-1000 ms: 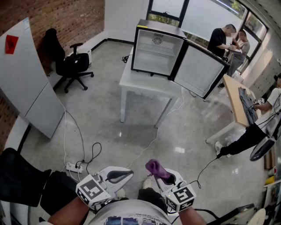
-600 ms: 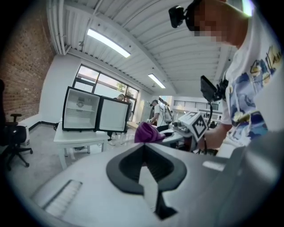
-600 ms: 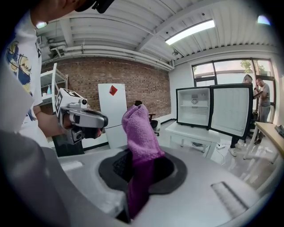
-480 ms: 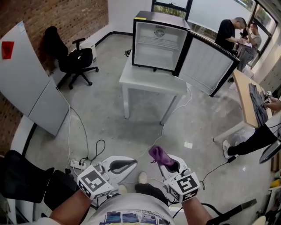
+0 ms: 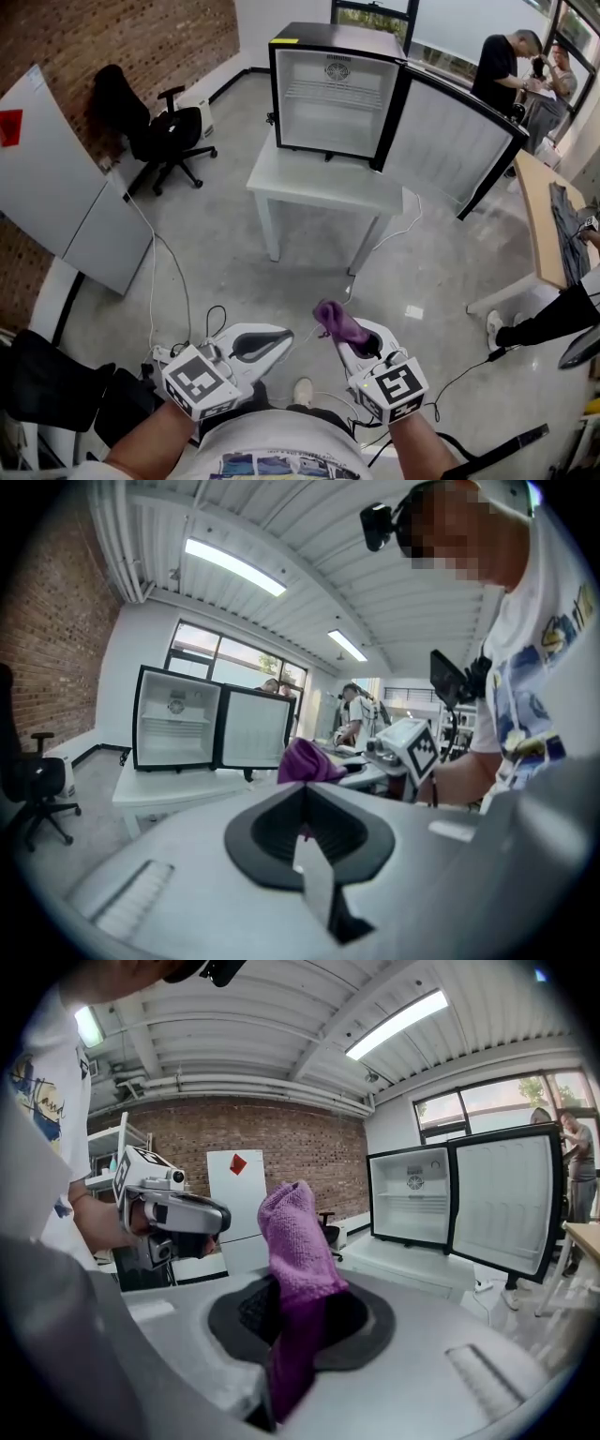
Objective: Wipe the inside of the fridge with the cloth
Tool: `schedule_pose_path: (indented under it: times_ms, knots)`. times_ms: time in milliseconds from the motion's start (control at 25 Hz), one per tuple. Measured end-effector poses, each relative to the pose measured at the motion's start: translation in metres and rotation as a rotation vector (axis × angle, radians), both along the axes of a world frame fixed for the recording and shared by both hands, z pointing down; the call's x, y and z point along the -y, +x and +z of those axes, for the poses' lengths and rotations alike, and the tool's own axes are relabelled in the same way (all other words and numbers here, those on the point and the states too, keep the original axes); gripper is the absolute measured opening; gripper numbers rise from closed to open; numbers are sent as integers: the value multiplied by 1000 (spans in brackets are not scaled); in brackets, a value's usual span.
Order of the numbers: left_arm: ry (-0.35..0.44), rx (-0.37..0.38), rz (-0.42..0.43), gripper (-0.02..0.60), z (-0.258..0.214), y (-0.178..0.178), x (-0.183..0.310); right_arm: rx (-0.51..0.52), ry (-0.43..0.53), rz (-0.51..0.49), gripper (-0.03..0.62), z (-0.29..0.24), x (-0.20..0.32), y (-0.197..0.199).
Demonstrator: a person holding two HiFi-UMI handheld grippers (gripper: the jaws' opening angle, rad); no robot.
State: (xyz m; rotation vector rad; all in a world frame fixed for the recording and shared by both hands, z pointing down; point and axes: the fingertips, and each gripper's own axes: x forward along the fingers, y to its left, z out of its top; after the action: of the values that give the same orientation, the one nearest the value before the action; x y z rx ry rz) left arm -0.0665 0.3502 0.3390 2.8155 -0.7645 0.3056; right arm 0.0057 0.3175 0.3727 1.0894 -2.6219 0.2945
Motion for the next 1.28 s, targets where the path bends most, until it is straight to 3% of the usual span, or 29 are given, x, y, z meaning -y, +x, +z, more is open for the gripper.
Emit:
schedule_pose_path:
  times_ms: [400,720,1000,1280]
  knots:
    - [3,-18,19,5,-5,-5,76,-5,9,38,54,-3,78,1]
    - [8,-35,129,6,-9,-23,163,-14,4,125,54,-9,165,-19]
    - [0,-34,174,6,-21,-61,231,-7,-4,178,54,-18,236,-54]
    - [6,-49,169,5,-26,-87,273,-18,46,166,54,-33,286,-79]
